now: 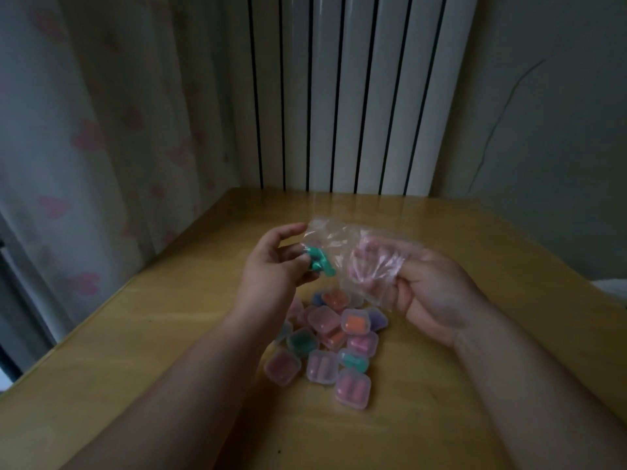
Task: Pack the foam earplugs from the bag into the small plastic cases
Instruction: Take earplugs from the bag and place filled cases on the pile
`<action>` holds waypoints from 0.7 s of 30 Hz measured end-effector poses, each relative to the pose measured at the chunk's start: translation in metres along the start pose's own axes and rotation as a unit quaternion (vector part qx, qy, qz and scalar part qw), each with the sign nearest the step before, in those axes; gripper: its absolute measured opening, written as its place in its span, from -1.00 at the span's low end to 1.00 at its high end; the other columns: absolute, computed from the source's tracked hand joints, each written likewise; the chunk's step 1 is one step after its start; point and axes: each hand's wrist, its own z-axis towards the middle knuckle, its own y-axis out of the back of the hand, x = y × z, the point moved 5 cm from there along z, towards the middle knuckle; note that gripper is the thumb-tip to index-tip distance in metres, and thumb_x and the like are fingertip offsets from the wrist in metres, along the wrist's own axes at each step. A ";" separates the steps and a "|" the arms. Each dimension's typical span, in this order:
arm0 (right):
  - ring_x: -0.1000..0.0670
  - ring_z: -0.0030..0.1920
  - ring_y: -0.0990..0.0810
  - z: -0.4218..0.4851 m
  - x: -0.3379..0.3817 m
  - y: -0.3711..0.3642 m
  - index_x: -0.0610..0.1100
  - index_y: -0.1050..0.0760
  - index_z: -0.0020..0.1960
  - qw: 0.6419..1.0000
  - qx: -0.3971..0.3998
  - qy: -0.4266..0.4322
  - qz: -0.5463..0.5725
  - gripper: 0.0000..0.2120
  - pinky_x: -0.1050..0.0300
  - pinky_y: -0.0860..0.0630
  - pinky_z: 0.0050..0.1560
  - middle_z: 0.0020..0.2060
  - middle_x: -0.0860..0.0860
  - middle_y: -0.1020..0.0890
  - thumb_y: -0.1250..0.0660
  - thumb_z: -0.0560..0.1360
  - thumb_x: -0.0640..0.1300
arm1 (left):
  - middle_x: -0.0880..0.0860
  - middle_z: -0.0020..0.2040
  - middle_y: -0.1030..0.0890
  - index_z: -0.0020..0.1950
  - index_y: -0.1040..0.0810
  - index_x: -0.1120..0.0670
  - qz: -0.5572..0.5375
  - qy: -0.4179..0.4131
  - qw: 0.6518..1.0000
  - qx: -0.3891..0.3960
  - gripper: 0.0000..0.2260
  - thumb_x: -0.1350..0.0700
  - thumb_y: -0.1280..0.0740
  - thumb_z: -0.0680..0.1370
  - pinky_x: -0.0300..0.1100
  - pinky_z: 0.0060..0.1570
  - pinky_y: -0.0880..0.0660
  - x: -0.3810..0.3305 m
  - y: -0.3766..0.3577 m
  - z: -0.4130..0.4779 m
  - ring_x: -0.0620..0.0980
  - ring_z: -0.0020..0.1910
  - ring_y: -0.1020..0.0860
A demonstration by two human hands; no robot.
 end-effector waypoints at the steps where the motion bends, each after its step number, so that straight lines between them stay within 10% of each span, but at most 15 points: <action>1: -0.08 -0.13 -0.70 -0.002 -0.001 -0.003 -0.22 -0.63 0.03 0.999 0.016 -0.010 -0.033 -0.73 0.00 -0.62 -0.02 -0.05 -0.20 -0.70 -0.17 0.56 -0.39 | 0.15 0.05 -0.63 0.24 -0.55 0.00 -0.001 -0.001 1.000 0.002 -0.63 0.38 -0.28 0.56 -0.03 0.04 -0.63 0.000 -0.001 0.000 0.08 0.04 -0.66; 7: -0.06 0.03 -0.69 -0.004 -0.005 -0.009 0.15 -0.54 0.17 0.987 0.062 -0.010 -0.146 -0.65 -0.07 -0.61 0.02 0.02 -0.02 -0.71 -0.14 0.62 -0.24 | 0.15 0.07 -0.64 0.26 -0.55 -0.01 -0.026 0.025 0.999 0.023 -0.68 0.30 -0.31 0.57 -0.05 -0.03 -0.61 0.005 -0.002 0.001 0.12 0.00 -0.67; 13: -0.15 -0.02 -0.68 0.001 -0.006 -0.006 -0.14 -0.65 -0.03 0.980 0.024 0.040 -0.194 -0.65 -0.10 -0.56 0.11 -0.06 -0.16 -0.71 -0.16 0.55 -0.46 | 0.18 0.02 -0.63 0.22 -0.52 0.08 -0.022 0.014 0.998 0.055 -0.63 0.41 -0.35 0.49 -0.04 -0.01 -0.61 0.006 -0.005 0.002 0.13 -0.01 -0.68; 21: -0.08 -0.25 -0.65 -0.002 -0.009 -0.010 -0.10 -0.67 -0.01 0.960 0.038 0.038 -0.274 -0.60 0.02 -0.55 -0.28 -0.18 -0.15 -0.70 -0.24 0.43 -0.51 | 0.07 -0.15 -0.58 0.06 -0.54 0.10 0.040 -0.020 0.997 0.063 -0.78 0.38 -0.36 0.51 -0.16 -0.19 -0.59 0.005 -0.008 0.001 -0.01 -0.19 -0.63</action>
